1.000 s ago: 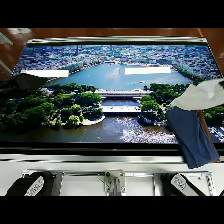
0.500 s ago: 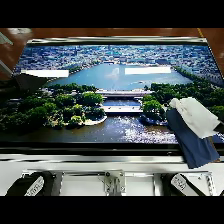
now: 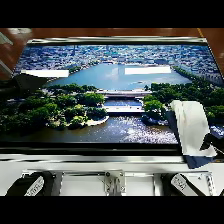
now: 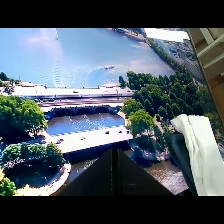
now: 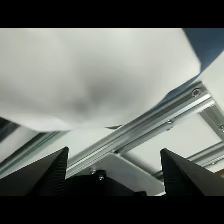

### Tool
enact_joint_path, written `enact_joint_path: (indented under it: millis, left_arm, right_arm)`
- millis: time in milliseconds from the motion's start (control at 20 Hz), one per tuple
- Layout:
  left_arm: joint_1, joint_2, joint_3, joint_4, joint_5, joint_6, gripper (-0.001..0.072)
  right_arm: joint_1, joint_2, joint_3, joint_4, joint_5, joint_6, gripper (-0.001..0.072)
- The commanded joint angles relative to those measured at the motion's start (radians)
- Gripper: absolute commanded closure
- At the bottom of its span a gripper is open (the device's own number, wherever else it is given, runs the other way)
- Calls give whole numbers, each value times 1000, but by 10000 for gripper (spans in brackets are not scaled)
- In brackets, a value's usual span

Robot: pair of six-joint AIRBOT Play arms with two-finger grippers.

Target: Fold the shirts.

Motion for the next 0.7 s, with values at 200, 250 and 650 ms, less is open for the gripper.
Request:
enact_joint_path:
  millis: [200, 250, 650]
  left_arm:
    - [-20, -63, 32, 84, 97, 85, 678]
    - [-47, -103, 63, 198, 81, 59, 678]
    - [-435, -555, 479, 994, -419, -301, 144]
  right_arm:
    - [0, 73, 335, 151, -107, 27, 23]
    - [4, 90, 409, 315, -193, 27, 24]
    - [633, 95, 391, 146, -177, 160, 24]
